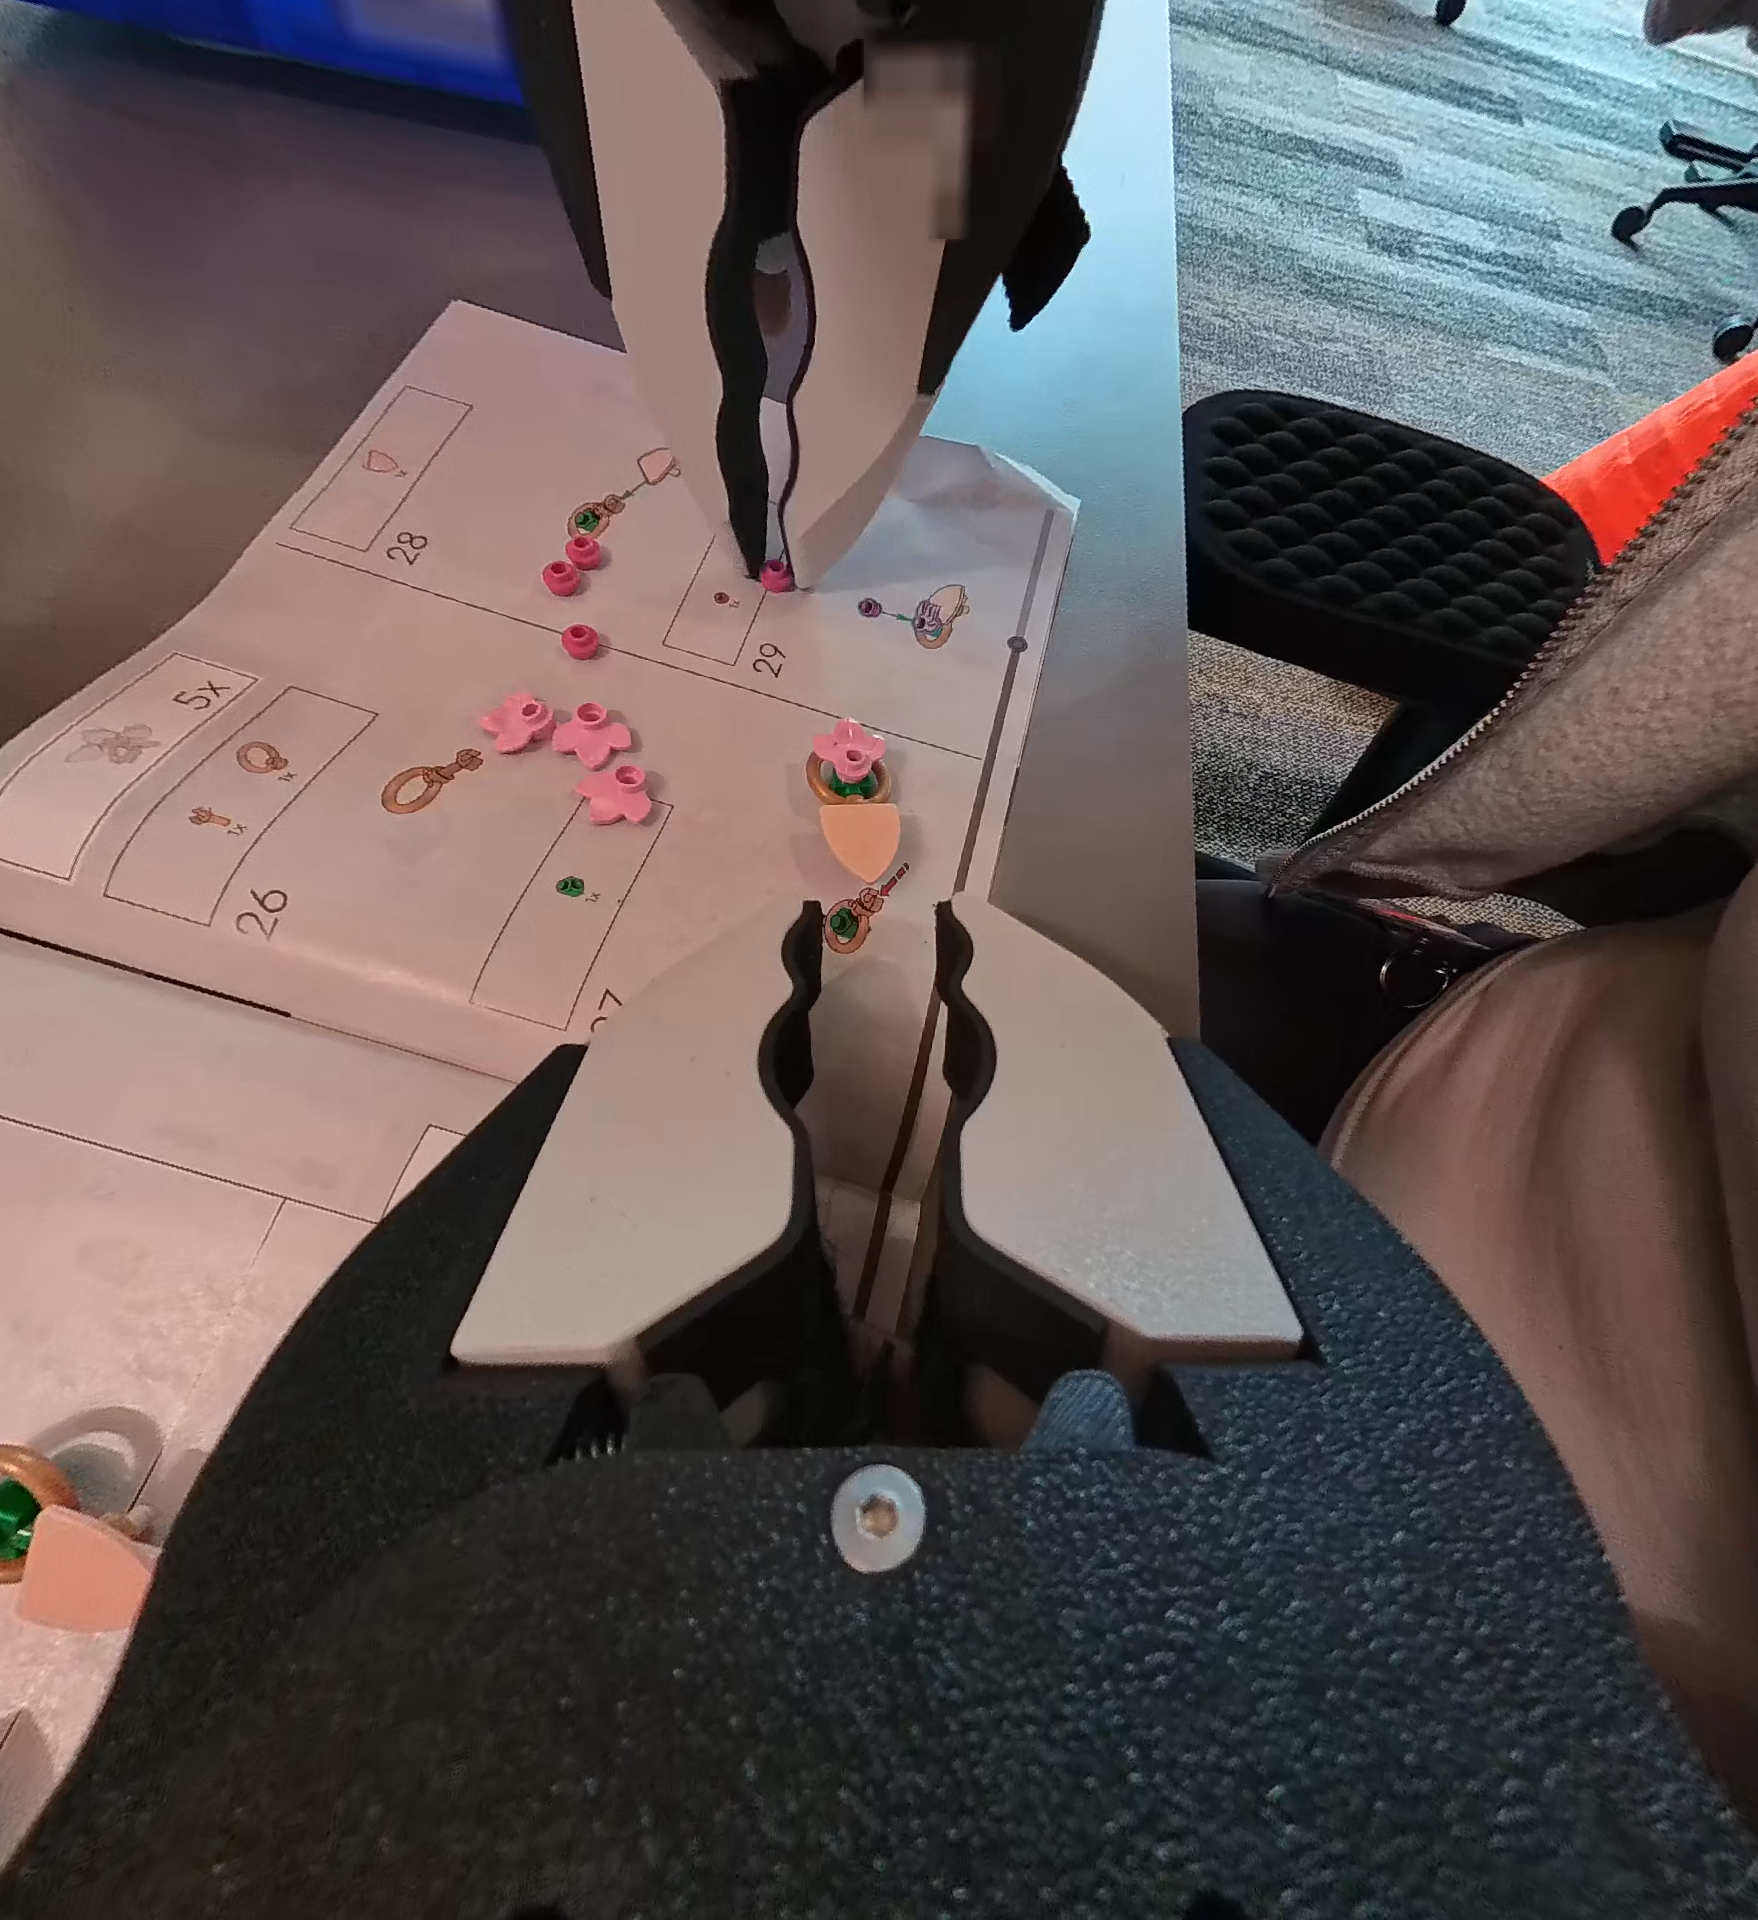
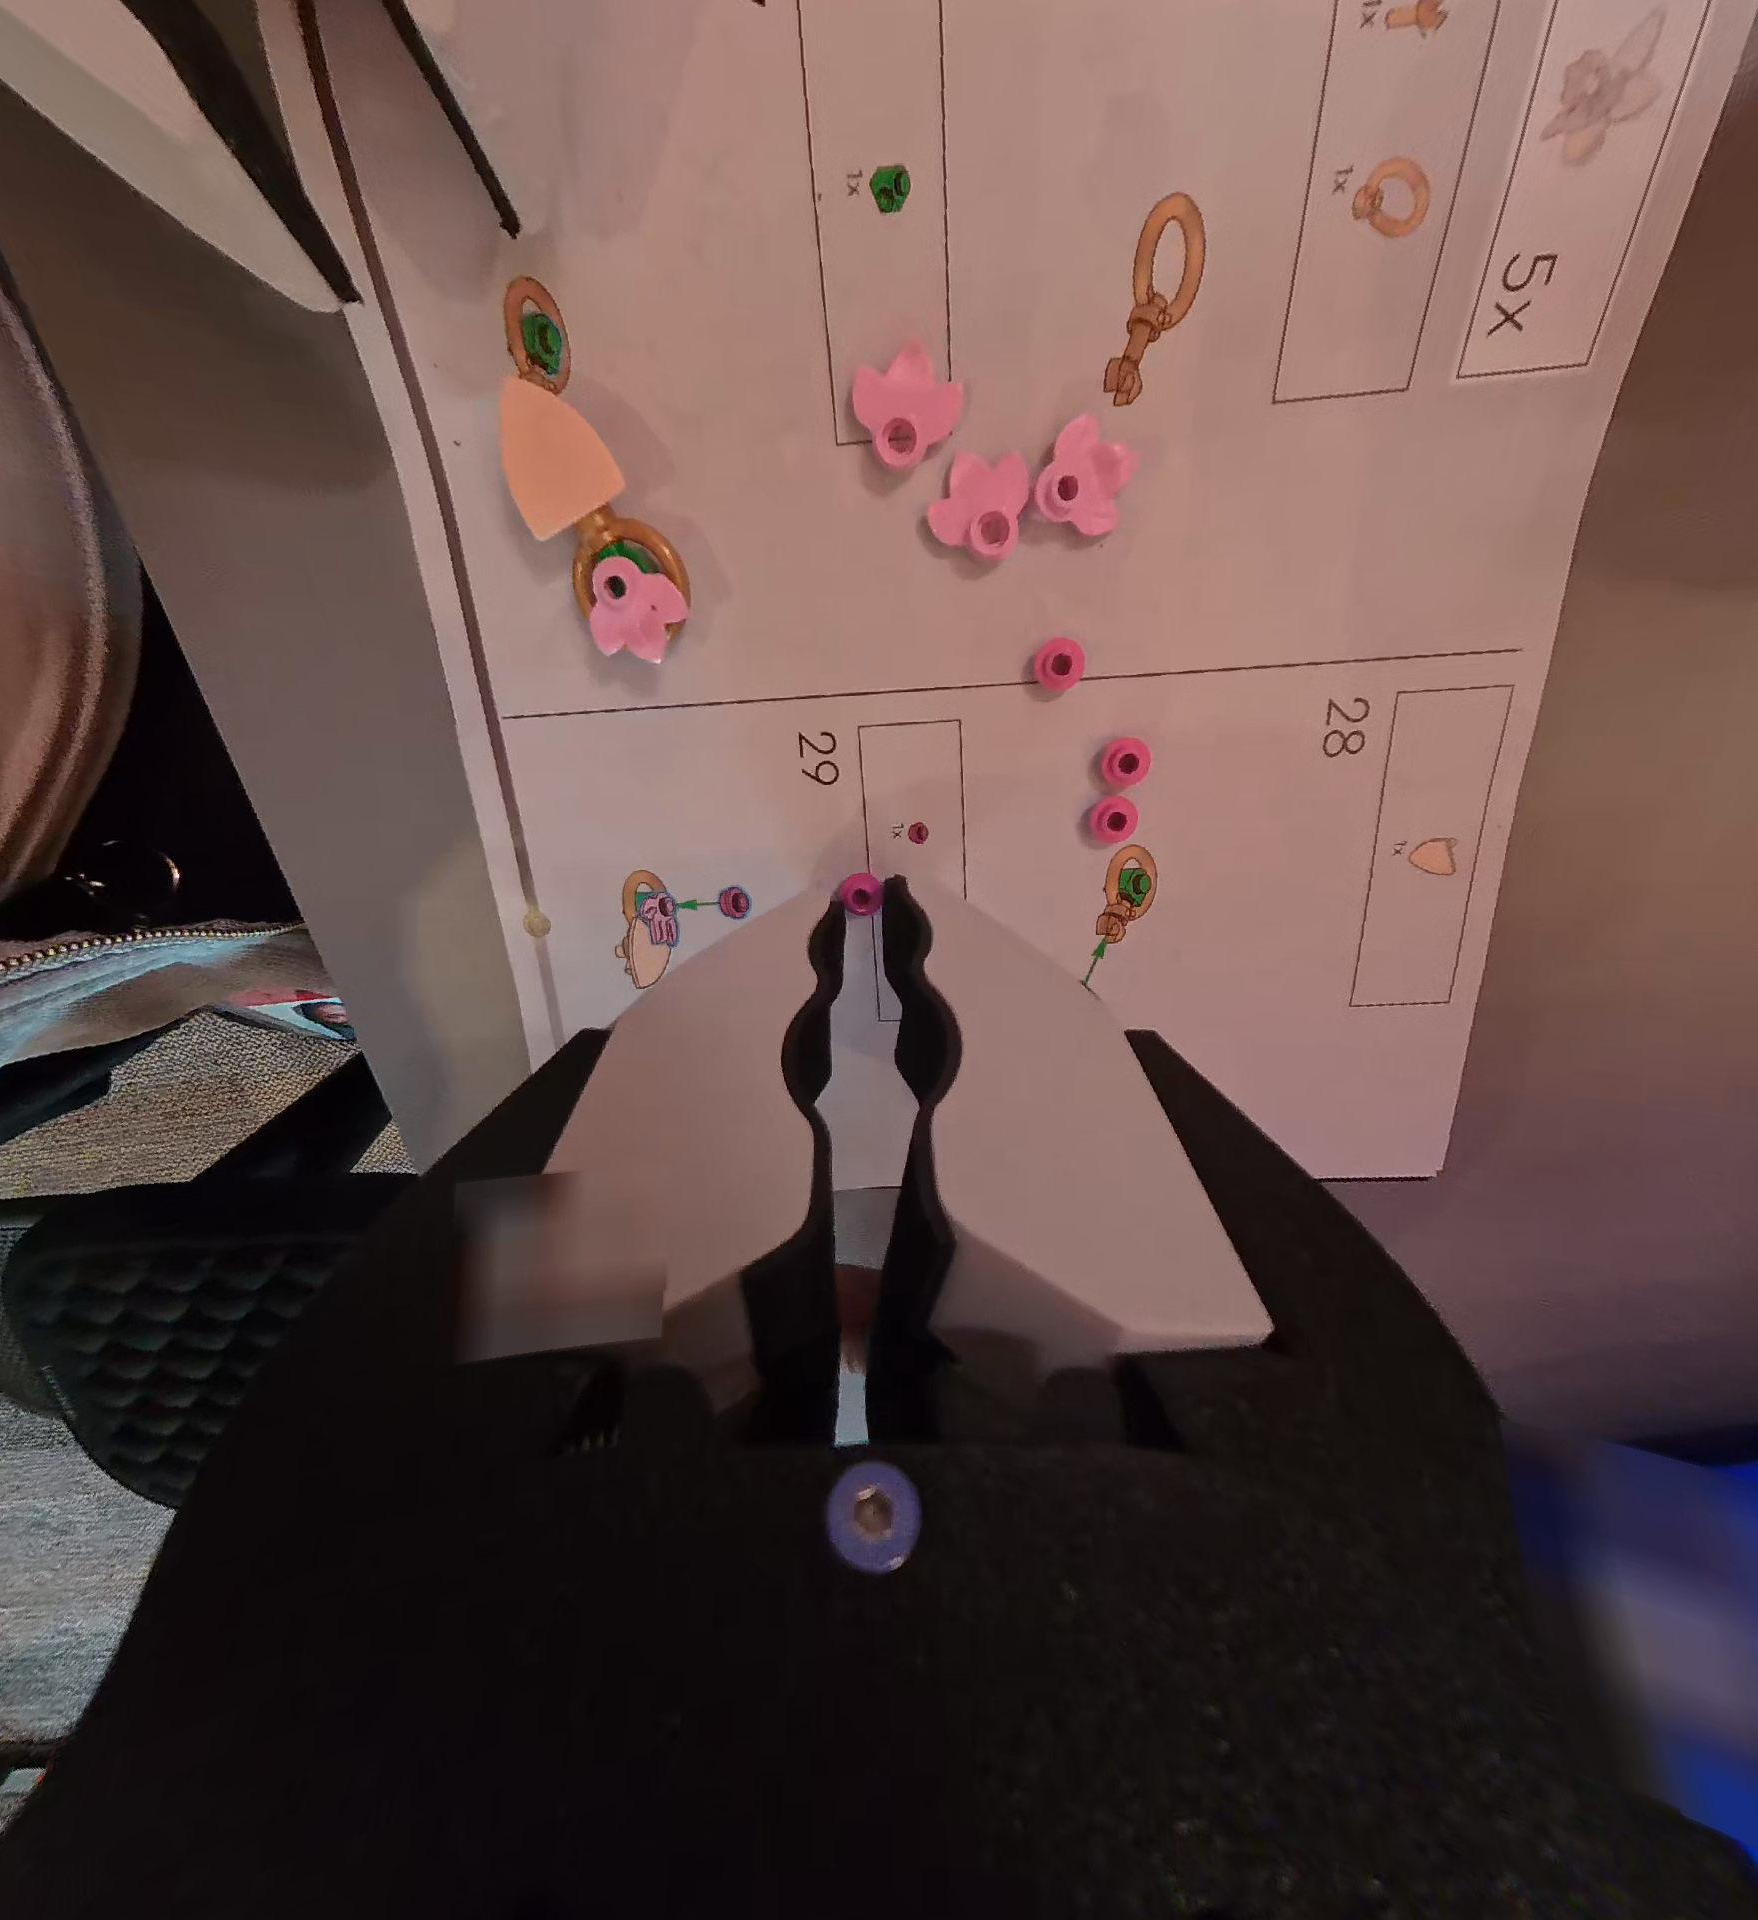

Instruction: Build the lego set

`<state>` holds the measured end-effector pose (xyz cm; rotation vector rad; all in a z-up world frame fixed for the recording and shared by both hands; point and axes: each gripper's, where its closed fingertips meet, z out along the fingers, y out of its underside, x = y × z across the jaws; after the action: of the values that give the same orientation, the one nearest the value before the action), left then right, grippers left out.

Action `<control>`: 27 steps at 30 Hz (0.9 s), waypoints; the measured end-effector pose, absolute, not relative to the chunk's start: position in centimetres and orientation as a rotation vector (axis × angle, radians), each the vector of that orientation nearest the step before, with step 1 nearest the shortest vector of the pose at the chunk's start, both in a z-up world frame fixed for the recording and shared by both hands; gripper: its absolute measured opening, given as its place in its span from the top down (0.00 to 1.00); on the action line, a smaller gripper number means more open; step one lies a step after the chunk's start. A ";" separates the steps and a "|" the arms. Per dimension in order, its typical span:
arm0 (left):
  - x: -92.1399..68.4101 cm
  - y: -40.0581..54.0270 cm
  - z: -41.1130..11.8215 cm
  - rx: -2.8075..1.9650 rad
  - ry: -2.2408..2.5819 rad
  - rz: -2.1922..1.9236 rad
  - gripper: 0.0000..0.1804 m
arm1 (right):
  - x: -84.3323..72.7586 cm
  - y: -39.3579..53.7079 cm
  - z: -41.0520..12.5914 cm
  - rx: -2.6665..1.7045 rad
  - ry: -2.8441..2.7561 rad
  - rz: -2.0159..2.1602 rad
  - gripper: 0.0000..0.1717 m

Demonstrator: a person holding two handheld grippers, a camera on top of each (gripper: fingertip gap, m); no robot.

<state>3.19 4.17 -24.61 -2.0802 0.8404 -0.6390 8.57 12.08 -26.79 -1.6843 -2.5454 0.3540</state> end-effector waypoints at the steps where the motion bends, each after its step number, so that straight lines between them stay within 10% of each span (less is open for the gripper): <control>1: 3.2 4.2 -24.6 -2.081 0.841 -0.638 0.88 | 8.6 12.1 -26.8 -1.688 -2.543 0.360 0.97; 27: 3.0 4.3 -24.5 -2.078 0.822 -0.634 0.88 | 4.3 7.7 -18.2 -0.963 -2.211 0.781 0.87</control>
<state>3.03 4.32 -24.51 -2.0776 0.8222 -0.6340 4.29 7.65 -18.19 -0.9631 -2.2107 0.7806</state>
